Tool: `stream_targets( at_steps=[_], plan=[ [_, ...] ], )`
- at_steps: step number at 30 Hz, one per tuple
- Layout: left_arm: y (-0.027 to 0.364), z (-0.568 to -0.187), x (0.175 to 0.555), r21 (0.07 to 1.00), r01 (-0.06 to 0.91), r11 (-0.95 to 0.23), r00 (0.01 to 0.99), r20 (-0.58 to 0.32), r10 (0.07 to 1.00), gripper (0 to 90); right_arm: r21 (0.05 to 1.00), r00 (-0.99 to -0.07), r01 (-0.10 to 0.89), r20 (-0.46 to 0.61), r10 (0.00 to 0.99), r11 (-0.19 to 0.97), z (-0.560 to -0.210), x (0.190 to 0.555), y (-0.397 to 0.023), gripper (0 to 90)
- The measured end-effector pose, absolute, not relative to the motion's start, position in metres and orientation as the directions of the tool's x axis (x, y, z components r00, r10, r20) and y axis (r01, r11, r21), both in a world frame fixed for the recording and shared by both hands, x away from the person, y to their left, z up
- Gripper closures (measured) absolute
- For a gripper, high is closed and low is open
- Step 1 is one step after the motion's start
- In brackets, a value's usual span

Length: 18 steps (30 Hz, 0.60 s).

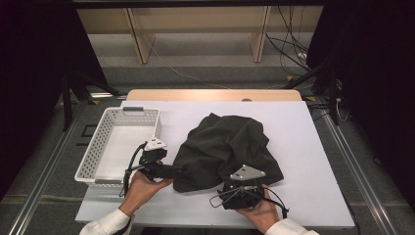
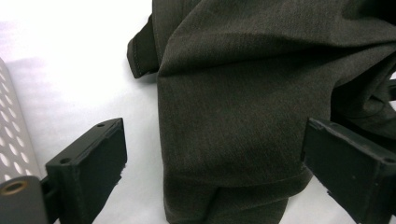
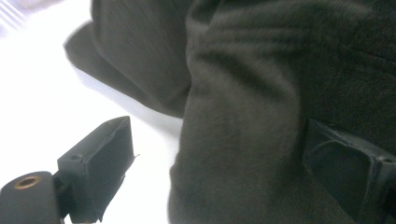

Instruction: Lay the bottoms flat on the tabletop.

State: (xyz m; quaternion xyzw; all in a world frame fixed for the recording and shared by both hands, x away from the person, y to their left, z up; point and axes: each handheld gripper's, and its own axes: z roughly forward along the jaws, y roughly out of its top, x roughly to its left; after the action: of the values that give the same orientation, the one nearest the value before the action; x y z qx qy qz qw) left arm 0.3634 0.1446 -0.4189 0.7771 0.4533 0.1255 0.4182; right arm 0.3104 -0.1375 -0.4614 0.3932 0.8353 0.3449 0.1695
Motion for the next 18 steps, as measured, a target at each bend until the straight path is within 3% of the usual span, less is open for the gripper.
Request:
stream_targets(
  at_steps=[2,3,6,9,14,18],
  plan=[
    [0.144,-0.420,0.363,0.762,0.598,-0.249,0.563,-0.179,0.807,6.3,0.688,-0.622,0.568,-0.002,0.783,0.452,-0.467,0.316,-0.134,13.7],
    [0.143,-0.420,0.363,0.762,0.596,-0.253,0.564,-0.174,0.807,6.3,0.677,-0.614,0.575,-0.012,0.789,0.459,-0.469,0.318,-0.133,19.9],
    [0.143,-0.421,0.362,0.762,0.593,-0.261,0.568,-0.166,0.806,6.3,0.666,-0.584,0.570,-0.084,0.807,0.482,-0.469,0.320,-0.136,45.2],
    [0.144,-0.420,0.362,0.762,0.592,-0.263,0.568,-0.164,0.806,6.8,0.654,-0.598,0.572,-0.080,0.798,0.494,-0.462,0.320,-0.144,69.9],
    [0.143,-0.420,0.361,0.764,0.585,-0.271,0.576,-0.156,0.803,7.4,0.670,-0.594,0.531,-0.143,0.791,0.520,-0.443,0.319,-0.165,78.5],
    [0.142,-0.422,0.362,0.751,0.594,-0.288,0.579,-0.150,0.801,7.6,0.713,-0.512,0.486,-0.235,0.826,0.505,-0.421,0.327,-0.190,79.3]
  ],
)
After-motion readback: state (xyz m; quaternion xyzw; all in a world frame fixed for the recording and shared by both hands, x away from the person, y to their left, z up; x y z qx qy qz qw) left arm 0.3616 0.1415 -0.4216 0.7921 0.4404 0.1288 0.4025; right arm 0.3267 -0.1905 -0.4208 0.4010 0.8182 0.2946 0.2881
